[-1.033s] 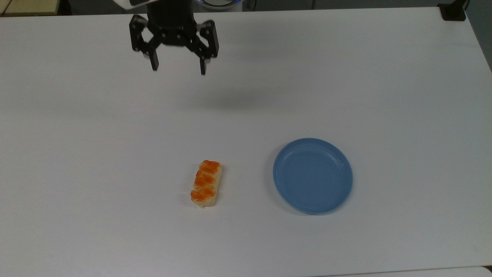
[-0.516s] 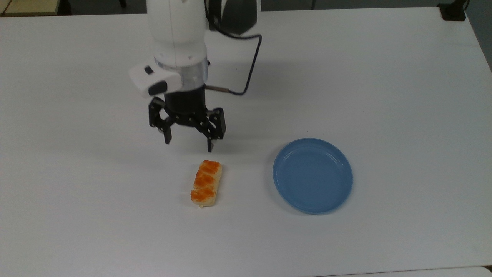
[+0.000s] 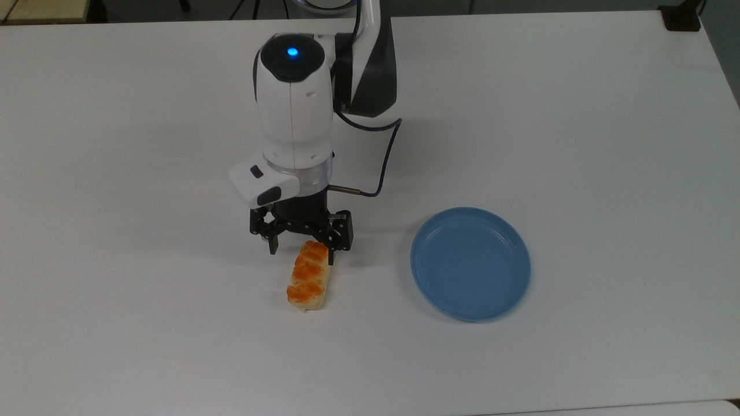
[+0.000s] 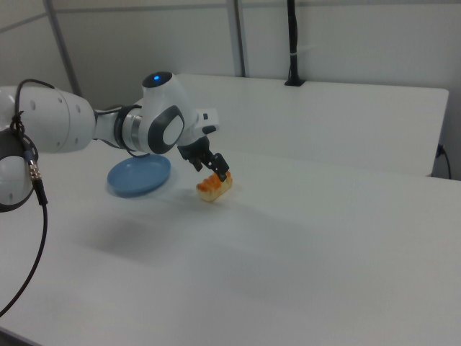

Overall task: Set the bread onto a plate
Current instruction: 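Close the gripper on the bread roll and lift it, then carry the bread roll over the blue plate and lower it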

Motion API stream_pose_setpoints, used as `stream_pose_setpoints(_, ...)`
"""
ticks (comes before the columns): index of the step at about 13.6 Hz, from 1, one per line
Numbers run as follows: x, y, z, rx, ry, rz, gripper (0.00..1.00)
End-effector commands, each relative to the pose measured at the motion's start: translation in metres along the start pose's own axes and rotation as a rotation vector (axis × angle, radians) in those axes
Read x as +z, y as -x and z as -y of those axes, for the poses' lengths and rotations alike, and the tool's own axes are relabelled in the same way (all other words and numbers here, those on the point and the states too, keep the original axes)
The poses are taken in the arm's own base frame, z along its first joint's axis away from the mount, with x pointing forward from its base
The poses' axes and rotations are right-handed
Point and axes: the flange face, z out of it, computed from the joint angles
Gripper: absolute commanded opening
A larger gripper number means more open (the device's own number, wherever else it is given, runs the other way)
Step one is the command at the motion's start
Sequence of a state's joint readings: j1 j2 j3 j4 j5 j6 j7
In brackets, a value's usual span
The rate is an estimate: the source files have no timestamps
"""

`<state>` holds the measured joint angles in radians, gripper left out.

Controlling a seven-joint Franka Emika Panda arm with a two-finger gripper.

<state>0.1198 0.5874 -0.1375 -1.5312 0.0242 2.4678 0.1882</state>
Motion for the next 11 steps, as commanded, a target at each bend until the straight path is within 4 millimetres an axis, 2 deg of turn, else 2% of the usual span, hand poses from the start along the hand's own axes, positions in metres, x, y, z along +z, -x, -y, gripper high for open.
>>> stream_pose_setpoints(1, 0.022, 0.007, 0.012, -0.020, 0.012, 0.004, 0.96)
stream_pose_setpoints(2, 0.023, 0.007, 0.013, -0.021, 0.011, 0.004, 0.92)
stream_pose_setpoints(3, 0.030, 0.011, 0.014, -0.025, 0.015, 0.015, 0.82)
stream_pose_setpoints(4, 0.034, 0.012, 0.018, -0.032, 0.016, 0.018, 0.70)
stream_pose_setpoints(5, 0.033, 0.012, 0.018, -0.044, 0.021, 0.012, 0.51)
stream_pose_setpoints(6, 0.032, 0.012, 0.018, -0.049, 0.021, 0.011, 0.38)
stream_pose_setpoints(8, 0.026, 0.009, 0.017, -0.056, 0.020, 0.003, 0.19)
stream_pose_setpoints(10, 0.002, 0.000, 0.016, -0.055, 0.009, -0.028, 0.19)
stream_pose_setpoints(11, -0.016, -0.005, 0.021, -0.051, -0.006, -0.050, 0.19)
